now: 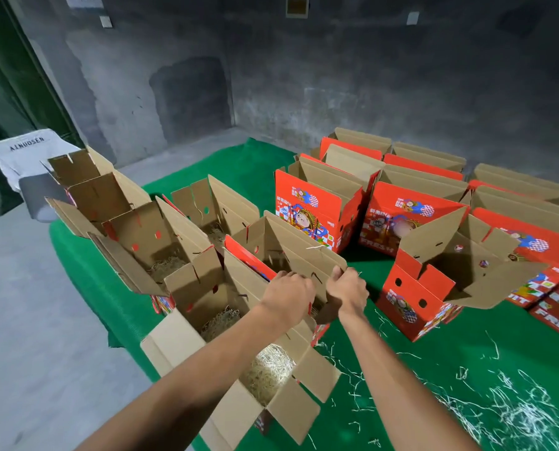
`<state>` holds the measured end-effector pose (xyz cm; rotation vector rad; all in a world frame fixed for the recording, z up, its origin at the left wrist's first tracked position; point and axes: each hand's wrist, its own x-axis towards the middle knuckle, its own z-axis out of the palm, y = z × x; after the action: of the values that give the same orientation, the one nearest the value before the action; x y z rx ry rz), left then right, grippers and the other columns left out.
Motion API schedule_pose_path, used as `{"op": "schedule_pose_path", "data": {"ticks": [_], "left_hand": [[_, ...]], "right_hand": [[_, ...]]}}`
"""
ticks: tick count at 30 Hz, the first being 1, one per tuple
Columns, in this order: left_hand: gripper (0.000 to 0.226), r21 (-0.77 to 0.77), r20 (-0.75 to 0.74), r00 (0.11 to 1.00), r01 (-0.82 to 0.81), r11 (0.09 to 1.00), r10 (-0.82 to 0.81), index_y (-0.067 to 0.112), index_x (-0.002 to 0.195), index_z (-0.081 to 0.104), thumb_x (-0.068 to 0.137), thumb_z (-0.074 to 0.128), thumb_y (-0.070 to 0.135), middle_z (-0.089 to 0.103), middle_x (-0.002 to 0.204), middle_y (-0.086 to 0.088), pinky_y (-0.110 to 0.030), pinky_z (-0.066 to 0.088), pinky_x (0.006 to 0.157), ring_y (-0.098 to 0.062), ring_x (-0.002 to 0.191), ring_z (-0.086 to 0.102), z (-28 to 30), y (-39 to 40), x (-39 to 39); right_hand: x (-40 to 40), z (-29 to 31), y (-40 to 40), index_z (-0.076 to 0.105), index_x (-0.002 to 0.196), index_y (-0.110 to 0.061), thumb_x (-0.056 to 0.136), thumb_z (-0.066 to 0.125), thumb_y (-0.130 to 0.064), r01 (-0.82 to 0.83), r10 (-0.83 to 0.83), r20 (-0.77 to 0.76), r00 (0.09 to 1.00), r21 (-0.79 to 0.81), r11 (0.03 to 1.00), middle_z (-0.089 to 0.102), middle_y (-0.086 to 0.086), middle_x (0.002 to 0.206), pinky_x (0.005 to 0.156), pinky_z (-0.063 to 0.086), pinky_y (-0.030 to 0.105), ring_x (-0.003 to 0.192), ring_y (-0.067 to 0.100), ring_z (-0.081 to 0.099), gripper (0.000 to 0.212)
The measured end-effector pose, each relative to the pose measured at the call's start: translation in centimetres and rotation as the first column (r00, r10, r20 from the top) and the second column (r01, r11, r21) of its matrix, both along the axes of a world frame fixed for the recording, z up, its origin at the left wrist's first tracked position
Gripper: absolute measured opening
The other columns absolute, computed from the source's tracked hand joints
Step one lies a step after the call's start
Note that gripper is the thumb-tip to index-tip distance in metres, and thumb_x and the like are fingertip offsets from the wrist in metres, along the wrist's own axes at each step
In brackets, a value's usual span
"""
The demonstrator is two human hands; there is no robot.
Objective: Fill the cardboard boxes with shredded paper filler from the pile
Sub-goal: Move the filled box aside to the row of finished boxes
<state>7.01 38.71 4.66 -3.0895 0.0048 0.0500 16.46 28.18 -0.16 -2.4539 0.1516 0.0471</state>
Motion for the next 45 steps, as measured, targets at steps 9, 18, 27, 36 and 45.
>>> {"op": "schedule_pose_path", "data": {"ticks": [9,18,27,36,45], "left_hand": [[0.024,-0.034,-0.035,0.999,0.023,0.999,-0.024,0.013,0.112,0.062,0.091,0.051,0.012,0.065,0.116,-0.01,-0.038,0.04,0.101,-0.029,0.112,0.06,0.1,2.7,2.4],[0.017,-0.022,-0.034,0.999,-0.038,0.999,0.037,0.014,0.107,0.062,0.092,0.055,0.015,0.067,0.108,-0.008,-0.037,0.046,0.093,-0.028,0.103,0.064,0.6,6.0,3.1],[0.019,-0.083,-0.017,0.996,-0.093,0.992,0.092,0.016,0.111,0.06,0.098,0.051,0.026,0.065,0.107,-0.005,-0.033,0.047,0.08,-0.024,0.097,0.062,1.2,6.8,3.3],[0.023,-0.171,0.165,0.986,-0.001,0.985,0.029,0.021,0.112,0.059,0.096,0.046,0.03,0.066,0.11,-0.004,-0.037,0.049,0.09,-0.026,0.104,0.063,1.6,0.0,6.0],[0.065,-0.091,0.243,0.942,0.261,0.961,-0.233,0.017,0.145,0.037,0.083,0.058,0.02,0.043,0.145,-0.003,-0.044,0.03,0.112,-0.024,0.136,0.036,1.7,-17.5,13.0]], "right_hand": [[1.6,-0.5,5.3,0.061,0.094,-0.007,0.104,0.046,-0.036,-0.022,0.021,0.019,1.0,0.052,0.998,0.072,0.015,0.098,0.049,0.03,0.02,0.078,0.028,0.066,0.033],[2.7,-0.9,9.5,0.057,0.091,-0.005,0.102,0.047,-0.03,-0.156,0.174,-0.065,0.983,0.216,0.964,0.065,0.015,0.093,0.069,0.039,0.027,0.083,0.029,0.061,0.029],[2.6,-0.4,8.7,0.053,0.135,-0.018,0.098,0.051,-0.038,-0.27,0.339,-0.114,0.934,0.397,0.877,0.063,0.012,0.121,0.089,0.053,0.039,0.101,0.024,0.063,0.042],[2.6,2.1,-0.5,0.074,0.104,-0.022,0.095,0.061,-0.031,-0.349,0.334,0.142,0.932,0.103,0.931,0.069,0.004,0.108,0.08,0.052,0.023,0.087,0.01,0.068,0.018],[3.9,5.9,-18.1,0.036,0.143,-0.028,0.096,0.047,-0.011,-0.087,0.119,0.206,0.971,-0.155,0.984,0.044,0.004,0.143,0.097,0.048,0.044,0.116,0.037,0.059,0.052]]}}
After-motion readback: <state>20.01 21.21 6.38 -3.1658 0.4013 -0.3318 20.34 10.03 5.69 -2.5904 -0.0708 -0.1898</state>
